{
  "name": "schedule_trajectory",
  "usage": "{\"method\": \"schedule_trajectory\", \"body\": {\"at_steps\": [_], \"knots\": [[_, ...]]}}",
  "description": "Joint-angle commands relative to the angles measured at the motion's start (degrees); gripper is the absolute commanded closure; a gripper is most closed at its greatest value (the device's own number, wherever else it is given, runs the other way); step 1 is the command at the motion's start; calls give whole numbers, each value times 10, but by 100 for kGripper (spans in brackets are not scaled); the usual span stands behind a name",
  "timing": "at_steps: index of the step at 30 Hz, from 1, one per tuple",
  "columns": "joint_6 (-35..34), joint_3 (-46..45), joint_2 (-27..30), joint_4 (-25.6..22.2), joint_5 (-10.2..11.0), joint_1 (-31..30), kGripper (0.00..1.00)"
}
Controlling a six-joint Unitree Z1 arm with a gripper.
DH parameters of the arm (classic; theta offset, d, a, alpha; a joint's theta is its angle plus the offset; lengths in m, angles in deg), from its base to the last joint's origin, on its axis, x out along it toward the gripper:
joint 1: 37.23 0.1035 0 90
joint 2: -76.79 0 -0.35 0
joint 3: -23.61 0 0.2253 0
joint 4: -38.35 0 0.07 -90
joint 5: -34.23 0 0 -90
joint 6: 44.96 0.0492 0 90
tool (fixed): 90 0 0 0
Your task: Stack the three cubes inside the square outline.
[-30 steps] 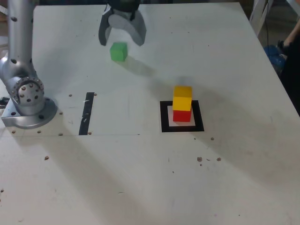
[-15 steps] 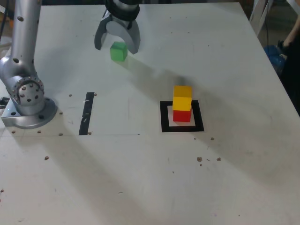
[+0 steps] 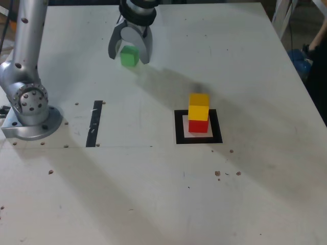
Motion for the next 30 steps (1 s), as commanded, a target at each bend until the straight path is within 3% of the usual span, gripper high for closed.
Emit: {"method": "schedule_trajectory", "body": {"at_steps": [1, 5, 16, 23, 26, 30], "knots": [[-1, 2, -7, 2, -5, 1, 55], [-5, 5, -14, 3, -10, 4, 65], [-24, 8, -12, 5, -8, 7, 80], [-28, 9, -3, -3, -7, 7, 83], [-28, 21, 0, -28, -4, 3, 83], [-28, 63, 2, -96, -8, -13, 83]]}}
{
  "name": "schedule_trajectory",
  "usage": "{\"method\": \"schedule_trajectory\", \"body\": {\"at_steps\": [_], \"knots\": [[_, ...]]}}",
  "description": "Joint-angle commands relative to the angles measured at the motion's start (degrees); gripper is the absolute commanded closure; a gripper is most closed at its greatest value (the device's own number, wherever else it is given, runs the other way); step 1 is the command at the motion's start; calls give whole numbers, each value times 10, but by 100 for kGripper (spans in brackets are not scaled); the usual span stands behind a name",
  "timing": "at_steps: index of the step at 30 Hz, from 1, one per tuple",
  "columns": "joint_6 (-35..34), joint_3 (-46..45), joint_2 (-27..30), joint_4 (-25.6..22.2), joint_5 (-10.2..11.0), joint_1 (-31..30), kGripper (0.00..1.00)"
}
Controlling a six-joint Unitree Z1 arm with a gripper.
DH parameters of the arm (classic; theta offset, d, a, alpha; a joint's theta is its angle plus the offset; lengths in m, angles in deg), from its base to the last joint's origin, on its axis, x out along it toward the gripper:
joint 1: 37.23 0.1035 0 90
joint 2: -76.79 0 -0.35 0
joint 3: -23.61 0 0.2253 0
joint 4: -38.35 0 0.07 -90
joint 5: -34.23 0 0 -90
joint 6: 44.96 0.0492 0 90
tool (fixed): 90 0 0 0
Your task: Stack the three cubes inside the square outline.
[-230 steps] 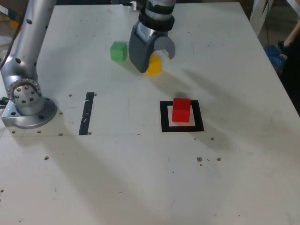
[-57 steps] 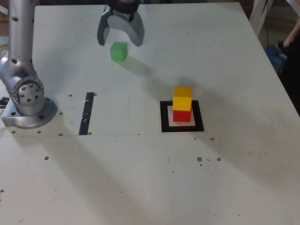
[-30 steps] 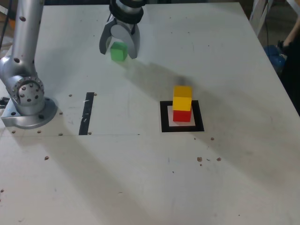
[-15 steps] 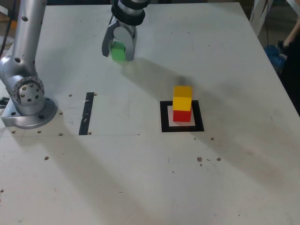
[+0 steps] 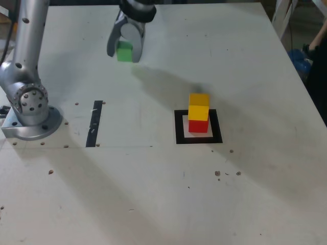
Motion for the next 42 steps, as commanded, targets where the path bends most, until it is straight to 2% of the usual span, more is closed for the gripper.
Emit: {"method": "schedule_trajectory", "body": {"at_steps": [1, 4, 8, 11, 16, 21, 27, 35, 42], "knots": [[-4, 30, 8, -43, -10, -16, 83], [-20, 63, 21, -83, -46, -48, 83], [-77, 78, 55, -98, -106, -114, 83], [-142, 83, 86, -103, -128, -177, 83], [-252, 110, 112, -121, -139, -284, 83], [-305, 154, 111, -148, -141, -343, 83], [-339, 202, 98, -172, -138, -386, 83], [-373, 248, 55, -184, -155, -427, 83], [-388, 267, 26, -191, -160, -441, 83]]}}
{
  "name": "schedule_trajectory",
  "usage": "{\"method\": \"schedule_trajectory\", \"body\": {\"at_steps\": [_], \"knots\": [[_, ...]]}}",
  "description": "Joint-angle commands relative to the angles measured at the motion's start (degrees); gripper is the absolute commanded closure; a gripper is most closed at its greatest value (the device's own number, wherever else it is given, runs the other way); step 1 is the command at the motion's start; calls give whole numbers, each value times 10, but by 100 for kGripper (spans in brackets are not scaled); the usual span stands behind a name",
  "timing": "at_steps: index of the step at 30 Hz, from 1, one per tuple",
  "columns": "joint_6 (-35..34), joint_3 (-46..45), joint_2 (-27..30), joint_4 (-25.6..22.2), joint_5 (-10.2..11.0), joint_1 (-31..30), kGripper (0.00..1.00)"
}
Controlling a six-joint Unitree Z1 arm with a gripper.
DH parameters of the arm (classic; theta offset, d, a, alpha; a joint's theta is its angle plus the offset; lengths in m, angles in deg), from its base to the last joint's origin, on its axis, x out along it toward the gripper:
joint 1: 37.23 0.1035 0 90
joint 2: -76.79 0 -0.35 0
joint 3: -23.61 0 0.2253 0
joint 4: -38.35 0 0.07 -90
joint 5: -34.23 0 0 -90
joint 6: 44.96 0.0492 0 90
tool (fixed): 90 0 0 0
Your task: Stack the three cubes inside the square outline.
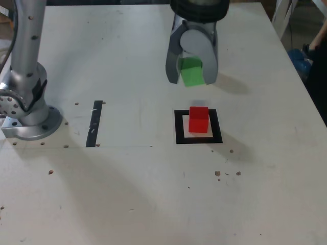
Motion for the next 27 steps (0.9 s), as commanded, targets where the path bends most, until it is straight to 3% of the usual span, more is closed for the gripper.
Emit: {"method": "schedule_trajectory", "body": {"at_steps": [1, 17, 27], "knots": [[-3, 0, -5, -6, -2, 0, 83], [3, 9, -59, 4, -15, 0, 83], [30, 98, -138, 24, 19, -4, 83]]}}
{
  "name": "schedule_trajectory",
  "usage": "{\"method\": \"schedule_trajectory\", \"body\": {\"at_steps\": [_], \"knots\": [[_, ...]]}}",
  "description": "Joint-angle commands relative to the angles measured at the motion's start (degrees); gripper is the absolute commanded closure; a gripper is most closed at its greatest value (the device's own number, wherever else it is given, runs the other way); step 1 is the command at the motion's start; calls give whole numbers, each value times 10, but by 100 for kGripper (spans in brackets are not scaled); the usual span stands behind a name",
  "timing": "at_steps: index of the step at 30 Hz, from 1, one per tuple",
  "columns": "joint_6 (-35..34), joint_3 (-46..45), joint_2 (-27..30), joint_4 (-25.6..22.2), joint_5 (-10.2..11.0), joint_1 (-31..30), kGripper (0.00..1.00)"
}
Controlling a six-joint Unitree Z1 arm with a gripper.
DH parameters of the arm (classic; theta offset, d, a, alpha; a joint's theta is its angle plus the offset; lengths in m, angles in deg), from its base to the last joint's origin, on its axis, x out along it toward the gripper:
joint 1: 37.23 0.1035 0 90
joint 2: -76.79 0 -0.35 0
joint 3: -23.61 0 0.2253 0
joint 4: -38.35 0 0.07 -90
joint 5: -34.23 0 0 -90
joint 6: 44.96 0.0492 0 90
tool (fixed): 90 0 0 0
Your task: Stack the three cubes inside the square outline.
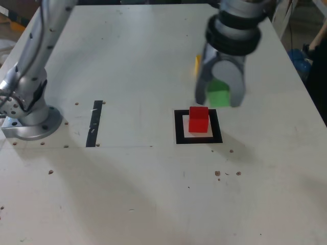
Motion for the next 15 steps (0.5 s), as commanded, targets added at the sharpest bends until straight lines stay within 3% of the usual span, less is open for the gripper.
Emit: {"method": "schedule_trajectory", "body": {"at_steps": [1, 15], "knots": [[9, 16, -15, 4, 4, -3, 83], [42, 58, -80, 35, 6, -6, 82]]}}
